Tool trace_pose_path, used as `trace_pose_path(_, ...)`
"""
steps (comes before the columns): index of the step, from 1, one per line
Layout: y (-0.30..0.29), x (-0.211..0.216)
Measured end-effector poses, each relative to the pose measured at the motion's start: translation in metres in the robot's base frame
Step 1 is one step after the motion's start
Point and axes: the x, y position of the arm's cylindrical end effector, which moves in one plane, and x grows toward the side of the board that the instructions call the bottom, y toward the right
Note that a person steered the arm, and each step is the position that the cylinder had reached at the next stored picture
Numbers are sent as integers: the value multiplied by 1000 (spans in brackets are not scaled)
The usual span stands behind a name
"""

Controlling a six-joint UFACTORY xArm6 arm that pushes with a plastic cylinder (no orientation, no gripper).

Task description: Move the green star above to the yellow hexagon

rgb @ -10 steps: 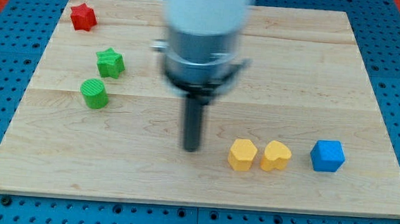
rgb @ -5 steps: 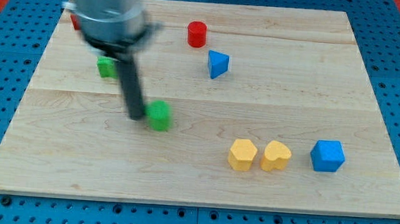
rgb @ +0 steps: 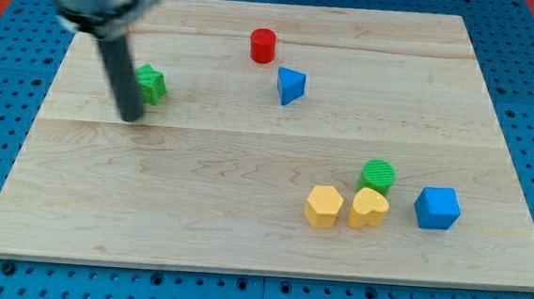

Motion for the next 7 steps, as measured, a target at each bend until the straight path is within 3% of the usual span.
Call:
trace_pose_path(1, -33, -41)
trace_pose_path(2, 58, -72)
trace_pose_path(3, 140, -19)
trace_pose_path(4, 70, -52)
trace_pose_path(5, 18, -114)
trace_pose_path(6, -35, -107)
trace_pose_path(7, 7, -61)
